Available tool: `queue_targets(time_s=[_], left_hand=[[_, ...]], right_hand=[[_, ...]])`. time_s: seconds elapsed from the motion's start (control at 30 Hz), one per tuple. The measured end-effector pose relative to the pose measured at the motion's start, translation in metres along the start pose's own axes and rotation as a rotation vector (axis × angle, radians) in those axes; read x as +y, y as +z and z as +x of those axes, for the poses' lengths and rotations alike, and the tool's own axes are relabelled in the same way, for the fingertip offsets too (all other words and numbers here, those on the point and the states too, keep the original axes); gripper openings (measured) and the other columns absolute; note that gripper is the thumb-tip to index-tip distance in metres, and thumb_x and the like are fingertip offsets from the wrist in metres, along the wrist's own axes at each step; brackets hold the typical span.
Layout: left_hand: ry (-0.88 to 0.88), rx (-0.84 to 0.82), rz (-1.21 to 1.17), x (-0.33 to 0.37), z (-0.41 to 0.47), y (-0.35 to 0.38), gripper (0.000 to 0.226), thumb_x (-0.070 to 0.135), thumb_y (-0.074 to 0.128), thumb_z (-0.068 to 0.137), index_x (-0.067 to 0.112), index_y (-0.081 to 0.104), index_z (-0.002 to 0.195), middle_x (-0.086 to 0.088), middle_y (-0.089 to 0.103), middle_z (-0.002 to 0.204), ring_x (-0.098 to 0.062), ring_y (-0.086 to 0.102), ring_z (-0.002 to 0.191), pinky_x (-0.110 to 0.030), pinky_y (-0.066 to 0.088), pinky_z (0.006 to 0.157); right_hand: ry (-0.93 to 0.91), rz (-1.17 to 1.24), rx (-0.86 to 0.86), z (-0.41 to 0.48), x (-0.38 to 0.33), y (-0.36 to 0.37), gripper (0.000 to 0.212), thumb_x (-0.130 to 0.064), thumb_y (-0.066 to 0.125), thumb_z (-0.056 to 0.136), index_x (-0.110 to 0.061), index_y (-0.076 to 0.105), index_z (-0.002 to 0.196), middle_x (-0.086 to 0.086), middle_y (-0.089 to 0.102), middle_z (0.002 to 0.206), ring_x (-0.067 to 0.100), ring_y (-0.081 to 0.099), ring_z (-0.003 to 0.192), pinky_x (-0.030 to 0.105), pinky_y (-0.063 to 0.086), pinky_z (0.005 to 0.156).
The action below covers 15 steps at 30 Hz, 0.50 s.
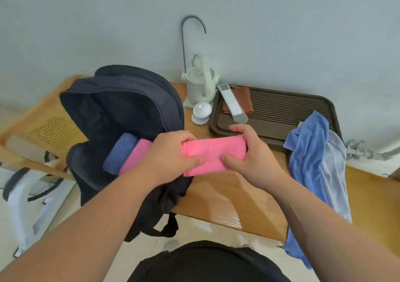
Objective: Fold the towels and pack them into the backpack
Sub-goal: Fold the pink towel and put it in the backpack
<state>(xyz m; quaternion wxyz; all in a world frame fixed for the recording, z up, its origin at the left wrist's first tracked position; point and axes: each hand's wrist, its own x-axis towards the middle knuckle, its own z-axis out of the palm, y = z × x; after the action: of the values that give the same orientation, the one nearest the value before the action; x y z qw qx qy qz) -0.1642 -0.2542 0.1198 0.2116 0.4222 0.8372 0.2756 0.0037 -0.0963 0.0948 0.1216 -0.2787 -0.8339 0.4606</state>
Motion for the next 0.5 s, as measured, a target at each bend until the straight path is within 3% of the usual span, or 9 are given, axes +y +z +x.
queue_targets(time_s=[0.17,0.3,0.4,0.47,0.5], left_hand=[[0.058,-0.209,0.013,-0.064,-0.007,-0.05,0.029,0.039,0.085,0.073,0.032,0.068,0.096,0.016,0.068,0.087,0.0,0.064,0.08,-0.026,0.056,0.069],[0.056,-0.258,-0.081,-0.106,-0.013,-0.067,0.022,0.034,0.082,0.079,0.035,0.066,0.094,0.011,0.068,0.087,-0.001,0.065,0.079,-0.021,0.053,0.065],[0.035,-0.264,-0.094,-0.129,-0.015,-0.074,0.026,0.033,0.079,0.083,0.036,0.065,0.105,0.012,0.067,0.095,-0.004,0.066,0.085,-0.028,0.057,0.074],[0.057,-0.255,-0.046,-0.14,-0.016,-0.077,0.029,0.029,0.076,0.083,0.036,0.064,0.108,0.013,0.067,0.098,-0.005,0.065,0.087,-0.029,0.057,0.075],[0.072,-0.245,-0.008,-0.144,-0.017,-0.079,0.027,0.026,0.075,0.082,0.035,0.065,0.105,0.014,0.066,0.095,-0.005,0.064,0.085,-0.029,0.055,0.073]], right_hand=[[0.105,0.109,0.099,-0.003,-0.057,0.057,0.062,-0.029,0.084,0.074,-0.036,0.042,0.118,-0.004,0.068,0.09,0.009,0.064,0.078,0.028,0.056,0.066],[0.161,0.176,0.129,-0.004,-0.081,0.092,0.048,-0.033,0.082,0.077,-0.035,0.042,0.103,0.002,0.071,0.092,0.017,0.068,0.08,0.045,0.058,0.068],[0.145,0.016,0.114,-0.007,-0.094,0.116,0.045,-0.036,0.078,0.081,-0.036,0.039,0.105,-0.006,0.066,0.089,0.009,0.063,0.075,0.03,0.056,0.062],[-0.024,-0.251,0.112,-0.01,-0.103,0.133,0.044,-0.037,0.074,0.085,-0.035,0.042,0.115,-0.014,0.06,0.097,0.006,0.057,0.075,0.015,0.045,0.059],[-0.17,-0.354,0.115,-0.01,-0.106,0.143,0.043,-0.034,0.072,0.086,-0.031,0.045,0.118,-0.011,0.059,0.105,0.006,0.056,0.082,0.011,0.044,0.066]])
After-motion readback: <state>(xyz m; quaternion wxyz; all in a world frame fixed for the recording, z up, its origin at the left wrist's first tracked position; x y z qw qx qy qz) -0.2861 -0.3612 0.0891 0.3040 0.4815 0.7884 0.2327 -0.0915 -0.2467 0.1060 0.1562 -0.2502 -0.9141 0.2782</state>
